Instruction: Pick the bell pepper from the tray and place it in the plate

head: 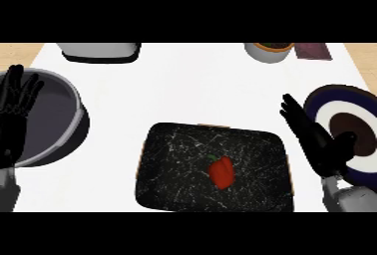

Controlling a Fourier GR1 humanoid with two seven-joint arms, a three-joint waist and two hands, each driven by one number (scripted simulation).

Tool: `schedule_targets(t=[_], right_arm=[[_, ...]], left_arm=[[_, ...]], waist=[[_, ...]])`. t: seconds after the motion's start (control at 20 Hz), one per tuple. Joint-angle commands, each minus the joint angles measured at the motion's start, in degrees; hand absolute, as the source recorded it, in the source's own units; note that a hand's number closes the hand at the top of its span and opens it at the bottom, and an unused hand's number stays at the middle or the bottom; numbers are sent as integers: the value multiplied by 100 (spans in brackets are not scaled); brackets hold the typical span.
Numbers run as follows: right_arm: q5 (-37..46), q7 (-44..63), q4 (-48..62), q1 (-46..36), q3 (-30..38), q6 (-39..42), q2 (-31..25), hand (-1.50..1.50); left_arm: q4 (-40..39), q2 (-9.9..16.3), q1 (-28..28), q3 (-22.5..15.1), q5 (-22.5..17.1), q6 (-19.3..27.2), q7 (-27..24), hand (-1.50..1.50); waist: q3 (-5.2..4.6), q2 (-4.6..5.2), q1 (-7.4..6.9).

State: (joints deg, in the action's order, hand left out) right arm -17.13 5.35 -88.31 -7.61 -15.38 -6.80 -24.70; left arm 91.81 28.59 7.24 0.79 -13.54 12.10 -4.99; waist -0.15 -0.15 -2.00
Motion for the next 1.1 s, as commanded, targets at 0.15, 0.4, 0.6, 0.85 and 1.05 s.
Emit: schedule_targets(t=[0.15,0.4,0.6,0.85,1.05], right_arm=[[-110,-277,-323,-1517,308,554,-88,150],[1534,-535,14,-1724,507,-557,-673,150],[1216,-1680,264,-1219,575,-715,153,-150],[1132,-2117,478,-1199,862,286,-196,-150],[1669,-1177,-149,-1195,260,680,-800,-150]], left_arm=[[-780,-565,-502,-704,-118,-179,854,0],[-937,-996,-783,-1067,-544,-445,1303,0],[-1092,-1436,-691,-1477,-274,-184,1465,0],[-1299,-1538,-862,-1391,-52,-261,1190,0],[-1182,-1460,-675,-1274,-119,-206,1480,0]], waist=[[12,89,86],[4,75,214],[22,38,223],[16,17,191],[8,4,243]])
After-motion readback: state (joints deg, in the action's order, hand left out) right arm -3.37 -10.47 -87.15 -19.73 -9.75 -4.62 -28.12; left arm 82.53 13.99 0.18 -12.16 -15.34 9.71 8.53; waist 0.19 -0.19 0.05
